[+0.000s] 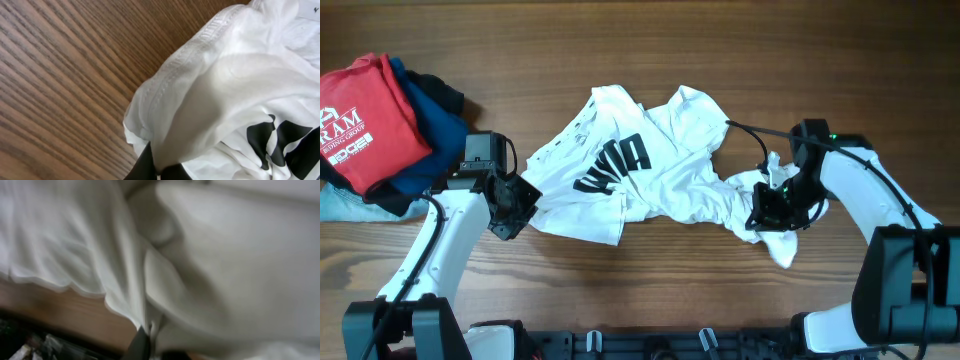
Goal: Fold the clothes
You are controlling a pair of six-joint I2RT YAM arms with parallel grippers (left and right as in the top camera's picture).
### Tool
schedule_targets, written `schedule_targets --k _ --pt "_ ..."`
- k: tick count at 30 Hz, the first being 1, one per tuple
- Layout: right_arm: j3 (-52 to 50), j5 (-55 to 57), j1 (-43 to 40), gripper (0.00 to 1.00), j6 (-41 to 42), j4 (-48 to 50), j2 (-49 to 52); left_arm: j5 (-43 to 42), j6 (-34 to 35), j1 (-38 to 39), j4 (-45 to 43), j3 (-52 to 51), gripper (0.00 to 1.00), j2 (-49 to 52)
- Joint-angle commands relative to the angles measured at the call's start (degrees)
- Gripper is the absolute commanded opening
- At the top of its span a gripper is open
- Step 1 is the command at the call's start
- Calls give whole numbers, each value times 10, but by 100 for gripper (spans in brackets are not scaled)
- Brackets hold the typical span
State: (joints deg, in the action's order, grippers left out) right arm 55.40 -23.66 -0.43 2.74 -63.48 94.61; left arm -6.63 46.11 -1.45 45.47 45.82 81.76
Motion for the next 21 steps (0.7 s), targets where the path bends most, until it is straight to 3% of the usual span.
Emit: schedule_targets --k 1,3,6,7,8,10,12,16,21 --pt "131 -51 -2 4 -47 -52 -15 12 -9 3 0 -3 4 -8" --pt "212 -51 -17 4 -31 -44 -15 12 -9 3 0 -3 4 -8" --pt "265 65 -62 5 79 113 -14 12 -9 3 0 -3 4 -8" --pt "264 81 -76 31 83 152 -12 12 -9 3 0 -3 4 -8" --pt "264 80 -85 48 83 163 -9 12 -9 3 0 -3 4 -8" --pt "264 90 -94 48 77 133 -8 12 -9 3 2 -3 4 -8" --pt "260 151 -94 72 78 71 -7 12 -9 3 2 -3 4 -8" --pt "206 200 -94 72 62 19 -6 12 -9 3 2 -3 4 -8" --pt "45 173 -94 65 47 182 -2 12 -9 3 2 -3 4 -8"
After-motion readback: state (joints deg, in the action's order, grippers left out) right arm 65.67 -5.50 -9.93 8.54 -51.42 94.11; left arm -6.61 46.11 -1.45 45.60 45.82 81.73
